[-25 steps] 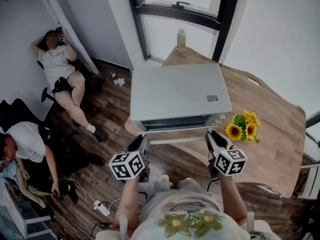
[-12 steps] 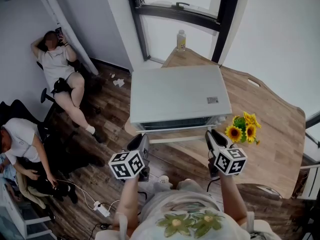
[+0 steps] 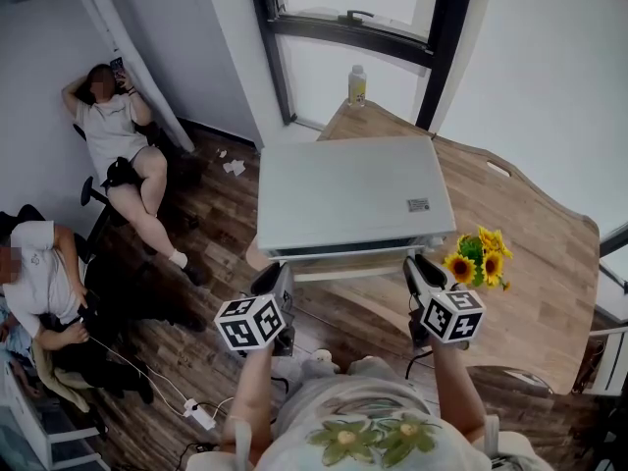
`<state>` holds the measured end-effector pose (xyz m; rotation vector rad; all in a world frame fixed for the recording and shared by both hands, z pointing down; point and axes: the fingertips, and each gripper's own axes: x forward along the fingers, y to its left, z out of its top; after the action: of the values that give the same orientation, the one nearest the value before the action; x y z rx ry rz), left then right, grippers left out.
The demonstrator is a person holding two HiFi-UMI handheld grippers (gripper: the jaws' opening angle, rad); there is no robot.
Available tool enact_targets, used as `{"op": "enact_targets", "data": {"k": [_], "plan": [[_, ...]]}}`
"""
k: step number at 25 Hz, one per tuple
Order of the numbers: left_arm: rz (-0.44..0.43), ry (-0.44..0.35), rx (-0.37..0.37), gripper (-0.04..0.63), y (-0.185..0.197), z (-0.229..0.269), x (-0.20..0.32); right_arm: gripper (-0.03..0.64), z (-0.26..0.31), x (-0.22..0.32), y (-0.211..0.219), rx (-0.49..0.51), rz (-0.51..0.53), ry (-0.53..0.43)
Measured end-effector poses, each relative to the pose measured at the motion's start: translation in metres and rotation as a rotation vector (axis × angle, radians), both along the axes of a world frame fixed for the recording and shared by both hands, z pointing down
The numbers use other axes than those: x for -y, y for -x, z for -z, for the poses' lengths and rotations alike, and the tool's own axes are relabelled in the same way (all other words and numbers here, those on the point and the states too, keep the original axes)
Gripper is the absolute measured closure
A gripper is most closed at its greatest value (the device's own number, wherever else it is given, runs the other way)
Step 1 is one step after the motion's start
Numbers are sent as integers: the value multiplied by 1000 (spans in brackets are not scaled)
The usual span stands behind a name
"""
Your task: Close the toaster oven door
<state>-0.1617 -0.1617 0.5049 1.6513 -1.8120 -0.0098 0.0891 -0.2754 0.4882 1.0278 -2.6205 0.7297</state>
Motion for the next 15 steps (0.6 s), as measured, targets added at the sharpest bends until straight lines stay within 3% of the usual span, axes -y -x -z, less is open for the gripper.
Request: {"op": "enact_targets", "data": {"k": [15], "plan": [[23,-2,14,503,6,4,12,522,3,13,6,-2,13,10]]}}
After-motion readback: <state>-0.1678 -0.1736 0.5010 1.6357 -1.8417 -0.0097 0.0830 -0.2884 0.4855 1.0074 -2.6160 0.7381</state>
